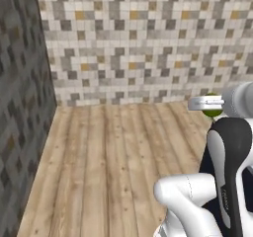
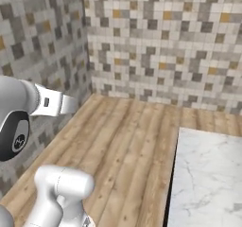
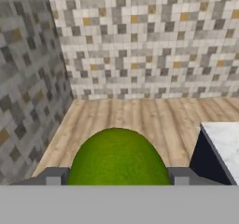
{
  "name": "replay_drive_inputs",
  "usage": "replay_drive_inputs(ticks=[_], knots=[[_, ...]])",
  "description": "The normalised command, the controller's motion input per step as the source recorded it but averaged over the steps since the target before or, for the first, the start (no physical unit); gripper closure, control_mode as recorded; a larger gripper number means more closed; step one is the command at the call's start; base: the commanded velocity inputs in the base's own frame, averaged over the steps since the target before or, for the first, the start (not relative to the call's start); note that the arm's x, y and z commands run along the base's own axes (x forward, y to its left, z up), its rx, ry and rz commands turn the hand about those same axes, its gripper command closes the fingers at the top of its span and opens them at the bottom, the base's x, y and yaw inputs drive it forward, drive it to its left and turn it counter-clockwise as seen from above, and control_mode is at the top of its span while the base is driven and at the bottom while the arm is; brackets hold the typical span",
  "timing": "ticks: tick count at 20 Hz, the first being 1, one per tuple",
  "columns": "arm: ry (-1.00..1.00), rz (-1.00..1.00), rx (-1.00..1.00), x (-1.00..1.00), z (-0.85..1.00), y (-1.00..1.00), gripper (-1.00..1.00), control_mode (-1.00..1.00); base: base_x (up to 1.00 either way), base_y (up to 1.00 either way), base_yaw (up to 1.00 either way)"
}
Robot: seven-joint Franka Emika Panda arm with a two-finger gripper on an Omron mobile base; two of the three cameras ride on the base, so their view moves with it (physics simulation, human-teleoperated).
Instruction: Gather the eggplant and lime from the fridge and place them on a tray on the dining counter. Then gather the chicken drumsticks from the fridge and place them on the other tray.
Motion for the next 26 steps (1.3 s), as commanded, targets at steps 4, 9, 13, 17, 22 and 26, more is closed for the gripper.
replay_drive_inputs(ticks=[4,9,13,17,22,26], knots=[[0.0,0.0,0.0,0.0,0.0,0.0,1.0,1.0,0.99,0.0,-0.12],[0.0,0.0,0.0,0.0,0.0,0.0,1.0,1.0,0.94,0.0,-0.22],[0.0,0.0,0.0,0.0,0.0,0.0,1.0,1.0,0.92,0.0,-0.27],[0.0,0.0,0.0,0.0,0.0,0.0,1.0,1.0,0.87,0.01,-0.33],[0.0,0.0,0.0,0.0,0.0,0.0,1.0,1.0,0.81,0.08,-0.34],[0.0,0.0,0.0,0.0,0.0,0.0,1.0,1.0,0.63,0.0,-0.25]])
